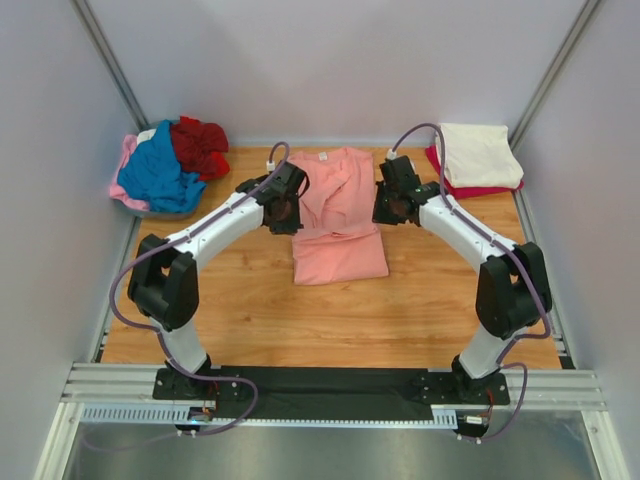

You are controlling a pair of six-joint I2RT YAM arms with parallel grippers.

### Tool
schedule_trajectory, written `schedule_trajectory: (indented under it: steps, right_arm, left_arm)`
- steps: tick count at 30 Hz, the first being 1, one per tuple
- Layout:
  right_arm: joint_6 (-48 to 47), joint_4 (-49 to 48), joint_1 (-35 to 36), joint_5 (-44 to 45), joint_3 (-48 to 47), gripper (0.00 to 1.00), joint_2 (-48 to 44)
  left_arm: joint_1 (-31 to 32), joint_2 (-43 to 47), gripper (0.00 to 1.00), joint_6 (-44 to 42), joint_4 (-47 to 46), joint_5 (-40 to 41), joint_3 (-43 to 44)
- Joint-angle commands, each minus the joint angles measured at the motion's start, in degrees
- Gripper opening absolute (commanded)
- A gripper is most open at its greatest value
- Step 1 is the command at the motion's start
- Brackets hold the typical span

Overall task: Fold and stack the t-shirts
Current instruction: Fold the tshirt

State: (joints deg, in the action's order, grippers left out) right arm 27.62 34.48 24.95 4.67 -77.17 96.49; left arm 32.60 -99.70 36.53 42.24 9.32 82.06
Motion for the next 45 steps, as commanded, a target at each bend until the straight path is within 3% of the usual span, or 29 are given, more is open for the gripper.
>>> schedule_trajectory:
  steps: [1,22,26,27,31,32,33,34,36,39,45]
  right_arm:
    - [-1.69,-0.73,-1.66,-2.82,-4.3,0.0,2.56]
    - [-2.48,1.64,-4.65,-7.04,-15.9,0.01,16.53]
    - [-1.87,4.27,-6.22,-8.0,-20.73,0.01,23.1]
    - [-1.26,5.15,-6.58,-8.01,-22.4,0.04,24.61]
    - [-0.63,8.23,-8.95,-8.62,-33.44,0.38,31.12]
    - [-0.55,11.28,-9.82,-8.45,-36.01,0.55,33.91]
    - [-0.98,12.44,-10.35,-9.05,-38.3,0.62,35.07]
    - [-1.33,14.11,-10.79,-9.23,-42.59,0.66,36.65]
    - [-1.95,15.35,-11.68,-9.67,-44.99,0.68,37.02]
    - [-3.09,14.75,-12.47,-9.33,-42.12,0.69,33.17]
    - [-2.13,5.87,-11.94,-12.12,-23.08,0.69,19.72]
  left_arm:
    - [-1.92,-1.98,0.0,-3.4,-0.05,-2.2,3.54]
    - [-5.44,-15.17,0.0,-10.25,0.04,-3.96,15.49]
    - [-6.84,-19.82,0.01,-11.39,0.82,-5.01,20.48]
    - [-7.2,-23.05,0.03,-11.66,1.44,-5.1,22.25]
    - [-10.09,-32.73,0.13,-11.48,10.92,-7.03,37.26]
    - [-10.62,-33.88,0.19,-11.83,12.15,-7.99,41.99]
    - [-11.67,-35.11,0.33,-12.1,12.34,-8.87,43.78]
    - [-12.2,-35.56,0.38,-12.01,12.86,-8.97,47.19]
    - [-13.61,-35.04,0.4,-11.05,15.58,-7.92,49.59]
    - [-14.41,-29.69,0.48,-9.73,14.98,-6.61,46.63]
    - [-12.65,-16.07,0.48,-9.2,8.22,-3.08,29.58]
